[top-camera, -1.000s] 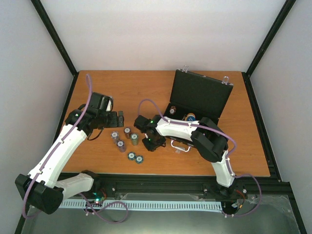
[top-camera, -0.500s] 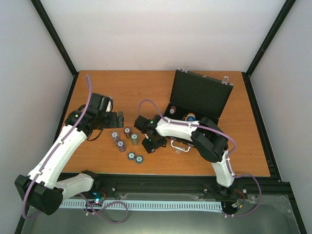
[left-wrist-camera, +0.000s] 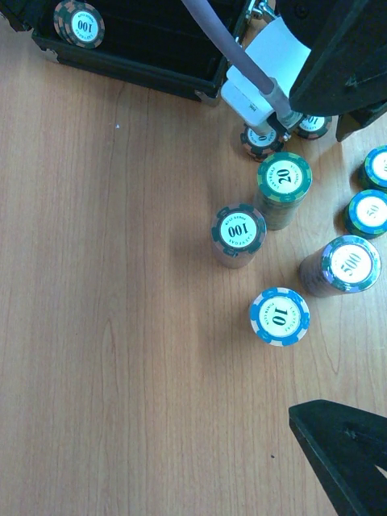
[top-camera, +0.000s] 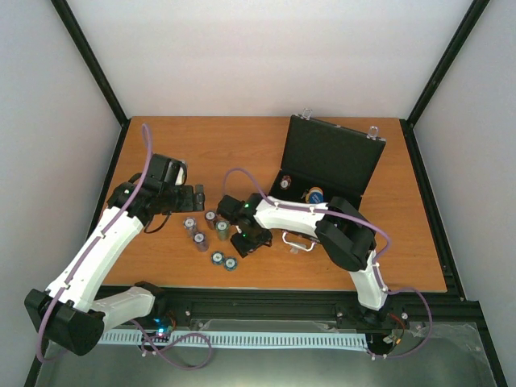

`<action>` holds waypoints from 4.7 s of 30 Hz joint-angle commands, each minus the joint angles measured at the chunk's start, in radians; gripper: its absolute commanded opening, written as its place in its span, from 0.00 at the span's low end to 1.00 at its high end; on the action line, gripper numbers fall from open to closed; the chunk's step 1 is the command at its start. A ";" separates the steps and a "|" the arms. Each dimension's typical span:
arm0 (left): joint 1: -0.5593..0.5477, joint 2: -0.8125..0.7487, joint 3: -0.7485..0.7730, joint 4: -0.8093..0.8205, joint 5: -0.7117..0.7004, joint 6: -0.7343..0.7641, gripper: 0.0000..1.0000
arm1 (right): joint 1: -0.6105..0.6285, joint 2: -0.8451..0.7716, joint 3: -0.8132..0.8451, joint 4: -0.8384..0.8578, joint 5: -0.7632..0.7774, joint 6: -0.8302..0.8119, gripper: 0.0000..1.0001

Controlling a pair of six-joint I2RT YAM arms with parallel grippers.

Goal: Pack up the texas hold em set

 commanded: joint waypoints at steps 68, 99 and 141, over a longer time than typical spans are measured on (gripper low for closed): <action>-0.004 -0.006 -0.011 0.027 -0.005 0.020 0.99 | 0.002 0.021 0.066 -0.050 0.129 -0.029 0.36; -0.004 0.010 -0.008 0.032 -0.019 0.032 0.99 | -0.032 -0.010 0.163 -0.049 0.051 -0.161 1.00; -0.004 0.039 -0.005 0.031 -0.049 0.010 0.99 | -0.098 0.184 0.251 -0.074 -0.030 -0.334 0.87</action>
